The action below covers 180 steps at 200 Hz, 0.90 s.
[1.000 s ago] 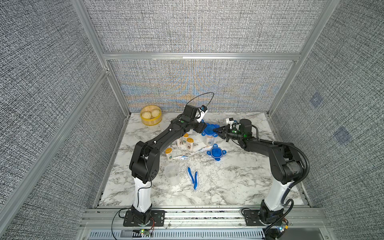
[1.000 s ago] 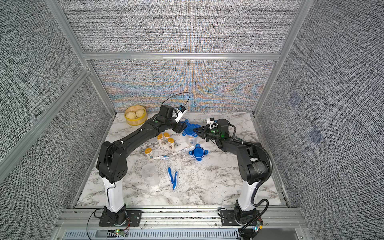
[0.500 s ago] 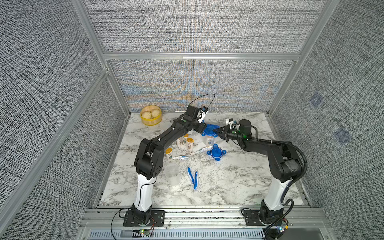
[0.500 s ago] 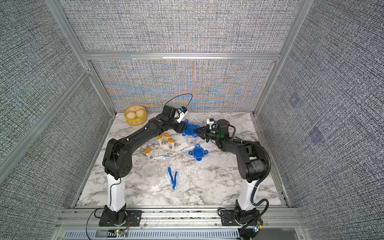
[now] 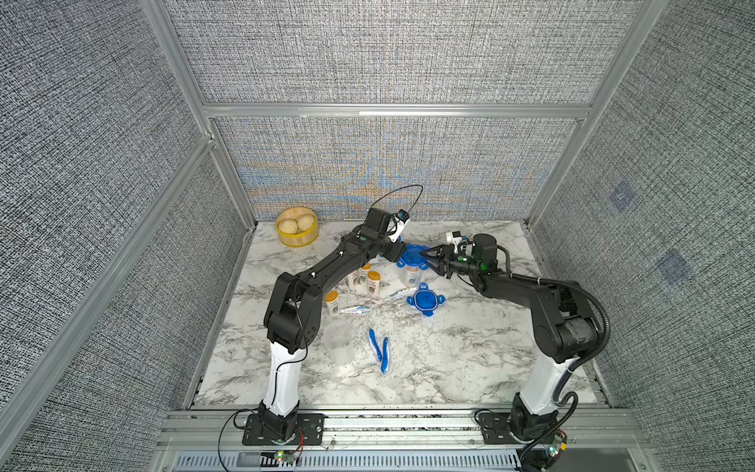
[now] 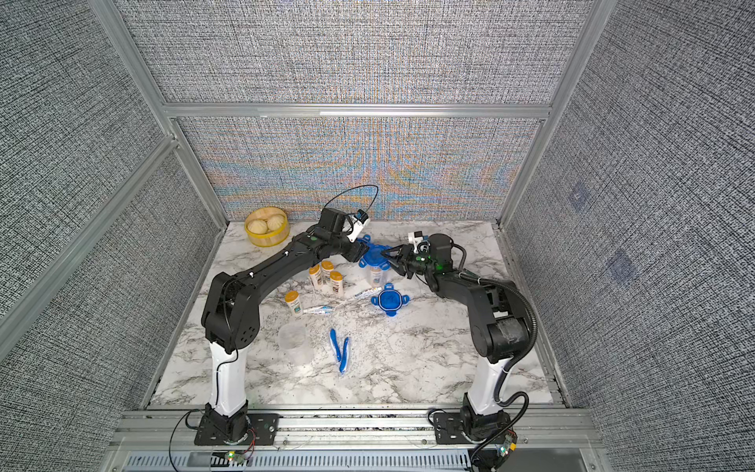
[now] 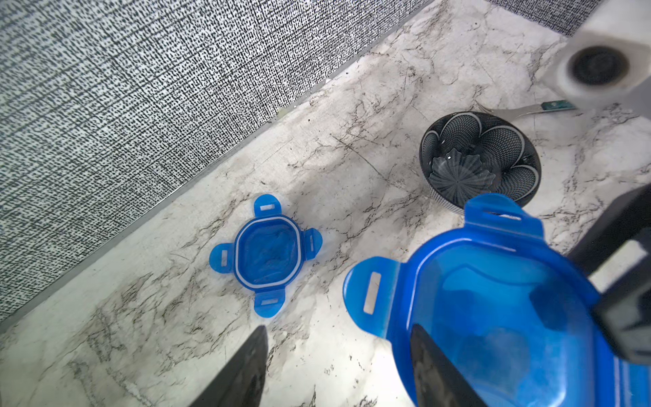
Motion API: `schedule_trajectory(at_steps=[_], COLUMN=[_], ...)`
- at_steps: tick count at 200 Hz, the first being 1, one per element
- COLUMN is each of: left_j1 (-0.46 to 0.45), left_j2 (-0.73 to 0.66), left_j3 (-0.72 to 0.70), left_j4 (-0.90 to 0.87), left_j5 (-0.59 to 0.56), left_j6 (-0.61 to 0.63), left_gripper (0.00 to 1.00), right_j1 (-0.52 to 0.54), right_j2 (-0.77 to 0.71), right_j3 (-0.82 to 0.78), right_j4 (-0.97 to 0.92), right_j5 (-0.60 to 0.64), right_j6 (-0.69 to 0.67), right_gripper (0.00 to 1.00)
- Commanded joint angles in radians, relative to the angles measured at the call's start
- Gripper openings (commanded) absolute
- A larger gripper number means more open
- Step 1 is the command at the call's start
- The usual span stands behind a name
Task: Pack away toiletry kits
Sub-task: Close the lid on the container.
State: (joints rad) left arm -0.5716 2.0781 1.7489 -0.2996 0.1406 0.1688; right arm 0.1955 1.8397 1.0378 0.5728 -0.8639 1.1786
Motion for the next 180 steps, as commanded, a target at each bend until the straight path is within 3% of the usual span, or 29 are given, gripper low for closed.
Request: schedule_trajectory(at_steps=[1, 33, 68, 105, 141, 180], left_j1=[0.001, 0.001, 0.001, 0.001, 0.001, 0.001], left_j2=[0.003, -0.002, -0.009, -0.016, -0.034, -0.052], left_j3=[-0.002, -0.002, 0.004, 0.023, 0.029, -0.017], left_j4=[-0.073, -0.073, -0.072, -0.068, -0.055, -0.014], left_j5=[0.004, 0.035, 0.067, 0.039, 0.005, 0.139], left_j6=[0.018, 0.030, 0.023, -0.001, -0.023, -0.006], left_gripper=[0.63, 0.63, 0.63, 0.66, 0.75, 0.85], right_j1=[-0.005, -0.008, 0.013, 0.037, 0.045, 0.068], right_j2=[-0.039, -0.112, -0.236, -0.323, -0.368, -0.365], right_j3=[-0.010, -0.002, 0.036, 0.079, 0.101, 0.149], right_j4=[-0.094, -0.280, -0.611, -0.759, -0.809, -0.834], right_j5=[0.030, 0.097, 0.339, 0.529, 0.596, 0.589], right_j6=[-0.083, -0.179, -0.393, -0.556, -0.656, -0.823], right_gripper=[0.41, 0.42, 0.48, 0.56, 0.59, 0.64])
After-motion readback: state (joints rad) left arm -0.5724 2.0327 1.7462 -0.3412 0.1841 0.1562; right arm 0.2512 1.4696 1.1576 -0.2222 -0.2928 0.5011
